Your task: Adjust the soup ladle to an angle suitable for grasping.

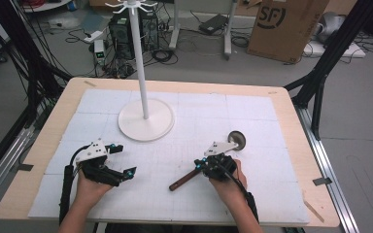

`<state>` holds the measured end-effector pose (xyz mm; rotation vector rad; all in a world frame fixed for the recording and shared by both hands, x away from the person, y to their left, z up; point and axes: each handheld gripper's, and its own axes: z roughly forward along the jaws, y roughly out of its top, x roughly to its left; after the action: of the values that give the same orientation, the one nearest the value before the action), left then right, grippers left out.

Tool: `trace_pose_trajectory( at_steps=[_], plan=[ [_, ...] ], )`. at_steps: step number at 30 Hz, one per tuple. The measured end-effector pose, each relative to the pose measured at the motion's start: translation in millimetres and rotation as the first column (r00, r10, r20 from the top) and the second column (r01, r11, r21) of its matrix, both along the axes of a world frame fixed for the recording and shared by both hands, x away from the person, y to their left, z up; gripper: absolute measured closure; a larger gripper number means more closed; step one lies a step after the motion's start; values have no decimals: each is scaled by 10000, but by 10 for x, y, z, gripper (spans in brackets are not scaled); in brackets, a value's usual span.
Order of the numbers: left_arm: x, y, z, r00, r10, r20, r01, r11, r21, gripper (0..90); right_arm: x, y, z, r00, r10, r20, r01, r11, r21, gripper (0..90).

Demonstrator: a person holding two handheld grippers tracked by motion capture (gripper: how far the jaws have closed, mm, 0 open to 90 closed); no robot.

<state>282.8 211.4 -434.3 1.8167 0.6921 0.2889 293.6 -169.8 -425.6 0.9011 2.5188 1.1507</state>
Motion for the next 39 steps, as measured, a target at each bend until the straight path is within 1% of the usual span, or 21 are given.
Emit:
trace_pose_trajectory(
  at_steps=[1, 2, 3, 4, 5, 6, 7, 10, 11, 14, 16, 19, 23, 27, 28, 31, 33, 34, 36, 38, 39],
  plan=[
    [1, 1, 0, 10000, -8, -8, 8, 10000, 12, 18, -45, 32, 2, 9998, 176, -91, -176, 9998, 16, 890],
    [1, 1, 0, 10000, -13, -12, 13, 10000, 0, 18, -45, 32, 2, 9998, 176, -91, -176, 9998, 16, 890],
    [0, 1, 2, 10000, -29, -27, 29, 10000, -34, 18, -139, 102, -24, 9972, 662, -342, -651, 9973, 334, 889],
    [0, 1, 4, 10000, -39, -39, 39, 10000, -74, 18, -139, 102, -24, 9972, 662, -342, -651, 9973, 334, 889],
    [-1, 1, 5, 10000, -53, -33, 53, 9999, -109, 18, -187, 149, -41, 9956, 833, -419, -824, 9963, 234, 890],
    [0, 2, 7, 10000, -58, -19, 58, 9999, -92, 18, -274, 251, -72, 9918, 1216, -401, -1215, 9926, 53, 890],
    [-2, 2, 7, 10000, -64, -13, 64, 10000, -76, 18, -274, 251, -72, 9918, 1216, -401, -1215, 9926, 53, 890],
    [-7, 1, 14, 10000, -72, 3, 72, 9999, -126, 18, -326, 355, -96, 9884, 1441, -488, -1448, 9894, -107, 890],
    [-11, 3, 21, 10000, -82, 25, 82, 9999, -127, 18, -316, 371, -109, 9876, 1511, -415, -1520, 9882, -182, 890],
    [-17, 4, 31, 10000, -80, 59, 81, 9999, -125, 18, -266, 430, -133, 9896, 1356, -473, -1371, 9901, -300, 890],
    [-20, 8, 35, 9999, -62, 81, 63, 9999, -135, 18, -209, 455, -134, 9912, 1271, -365, -1280, 9915, -249, 890],
    [-18, 13, 36, 10000, -48, 71, 49, 9999, -157, 18, -125, 488, -147, 9924, 1133, -479, -1140, 9934, -118, 890],
    [-11, 9, 29, 10000, -82, 41, 82, 9999, -150, 18, -31, 527, -155, 9953, 881, -391, -887, 9959, -149, 890],
    [-5, 3, 22, 9999, -101, 3, 101, 9998, -159, 18, 65, 573, -162, 9969, 692, -363, -703, 9971, -281, 890],
    [-4, 4, 21, 10000, -99, -7, 99, 9998, -156, 18, 102, 587, -164, 9975, 650, -278, -659, 9973, -328, 890],
    [-3, 6, 22, 10000, -89, -1, 89, 9999, -133, 18, 174, 630, -166, 9982, 516, -313, -529, 9977, -432, 890],
    [-3, 6, 22, 10000, -93, 0, 93, 9999, -133, 18, 231, 657, -164, 9988, 416, -246, -430, 9973, -597, 890],
    [-3, 5, 21, 10000, -88, -8, 87, 9999, -134, 18, 293, 678, -164, 9989, 377, -286, -395, 9972, -637, 890],
    [-2, 5, 19, 10000, -90, -18, 90, 9999, -139, 18, 328, 687, -165, 9989, 293, -374, -316, 9976, -616, 889],
    [-2, 2, 19, 9999, -91, -55, 90, 9998, -182, 18, 347, 684, -169, 9988, 324, -378, -346, 9976, -593, 889],
    [-4, 2, 21, 9999, -102, -59, 101, 9997, -207, 18, 358, 674, -173, 9984, 332, -468, -354, 9983, -469, 882]
  ],
)
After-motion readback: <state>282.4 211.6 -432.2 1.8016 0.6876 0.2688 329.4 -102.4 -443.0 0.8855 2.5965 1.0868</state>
